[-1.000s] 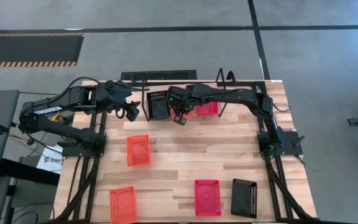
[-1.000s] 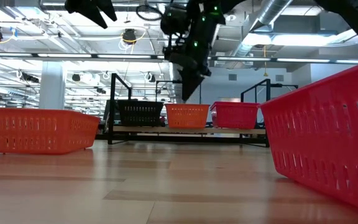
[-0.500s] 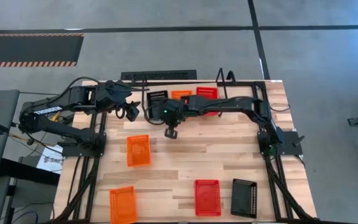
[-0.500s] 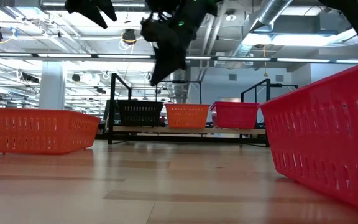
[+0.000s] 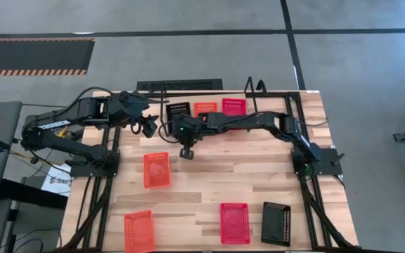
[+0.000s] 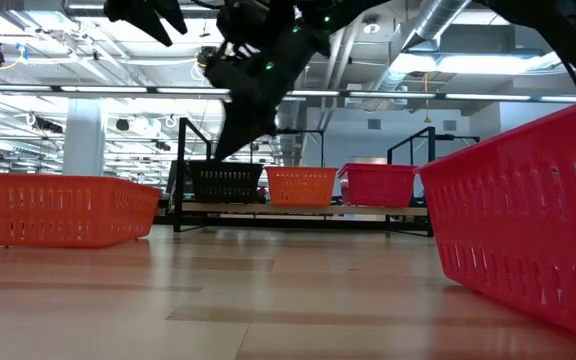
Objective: Stack baskets on shelf by color
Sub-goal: Adjust the black stacked bins on the shelf, then stack the red bin on top of the other red bin on the shelf
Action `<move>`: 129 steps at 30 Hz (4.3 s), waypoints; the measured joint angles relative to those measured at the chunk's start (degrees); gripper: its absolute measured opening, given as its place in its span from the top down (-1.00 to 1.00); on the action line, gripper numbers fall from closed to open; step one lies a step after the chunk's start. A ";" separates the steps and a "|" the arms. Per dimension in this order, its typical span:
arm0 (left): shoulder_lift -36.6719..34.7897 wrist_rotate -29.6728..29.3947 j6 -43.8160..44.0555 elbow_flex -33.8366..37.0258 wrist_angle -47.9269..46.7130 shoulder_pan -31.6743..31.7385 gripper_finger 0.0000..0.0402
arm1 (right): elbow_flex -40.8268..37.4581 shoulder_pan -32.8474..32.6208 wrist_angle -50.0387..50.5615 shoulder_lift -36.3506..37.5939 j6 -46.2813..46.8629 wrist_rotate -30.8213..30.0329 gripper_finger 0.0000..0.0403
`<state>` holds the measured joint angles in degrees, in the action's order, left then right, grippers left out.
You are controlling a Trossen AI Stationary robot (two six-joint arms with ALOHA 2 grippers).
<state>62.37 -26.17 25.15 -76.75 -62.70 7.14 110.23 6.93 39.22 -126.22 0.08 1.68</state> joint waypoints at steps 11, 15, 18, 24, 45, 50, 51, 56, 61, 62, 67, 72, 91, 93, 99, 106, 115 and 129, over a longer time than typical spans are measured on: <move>0.00 -0.04 0.04 0.00 0.00 0.00 -0.25 | 0.08 0.83 -8.38 -0.67 -0.14 1.06 1.00; 0.00 -0.06 0.07 0.00 0.00 0.00 -0.25 | 0.10 1.69 -8.59 -0.67 -0.12 1.06 1.00; 0.00 -0.07 0.07 0.00 0.00 0.00 -0.25 | 0.10 1.89 -8.06 -0.67 -0.30 1.41 1.00; 0.00 -0.07 0.09 0.00 0.00 0.00 -0.25 | 0.10 1.05 -7.87 -0.67 -1.92 7.88 1.00; 0.00 -0.09 0.64 0.00 0.00 0.00 -0.25 | 0.03 1.30 -5.66 -4.23 -2.54 5.72 1.00; 0.00 -0.07 0.63 0.00 -0.24 0.00 -0.25 | 0.08 0.91 -7.23 -4.50 -3.02 5.01 1.00; 0.02 -0.07 0.63 0.00 -0.40 0.02 -0.25 | 0.08 1.04 -7.17 -4.50 -3.26 3.78 1.00; 0.02 -0.02 0.83 0.00 -0.70 0.00 -0.25 | 0.08 2.26 -8.71 -4.50 -3.59 0.93 1.00; 0.02 0.00 0.85 0.00 -0.94 0.00 -0.25 | 0.08 3.16 -9.61 -4.50 -3.58 0.79 1.00; 0.00 0.00 0.85 0.00 -0.94 0.00 -0.25 | 0.08 3.38 -9.81 -4.50 -3.57 0.76 1.00; 0.02 0.00 0.85 0.00 -0.92 0.02 -0.25 | 0.08 3.79 -12.53 -4.50 -2.73 0.76 1.00; 0.02 -0.02 0.85 0.00 -0.90 0.00 -0.25 | 0.08 3.81 -13.35 -4.47 -2.04 -0.07 1.00; 0.02 -0.07 0.83 0.00 -1.05 0.02 -0.25 | 23.26 -1.32 44.25 0.76 12.42 -0.14 1.00; 0.00 -0.07 0.83 0.00 -1.05 0.02 -0.25 | 23.50 -2.98 49.49 1.92 15.70 -0.46 1.00; 0.01 -0.02 0.83 0.02 -1.13 0.02 -0.25 | 23.19 -8.77 50.50 5.07 21.23 -0.53 1.00; 0.02 0.00 0.79 0.02 -1.28 0.02 -0.25 | 22.91 -15.97 50.76 7.91 30.55 -3.94 0.99; 0.00 0.02 0.59 0.02 -1.29 0.02 -0.25 | 11.18 -24.64 50.68 14.26 50.03 -5.40 0.99; 0.00 0.20 2.55 0.02 -1.27 0.02 -0.25 | -6.71 -39.99 45.09 16.24 82.95 -3.58 0.84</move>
<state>62.37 -25.98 27.70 -76.73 -63.96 7.16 103.51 -33.06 84.30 -109.98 83.04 -1.90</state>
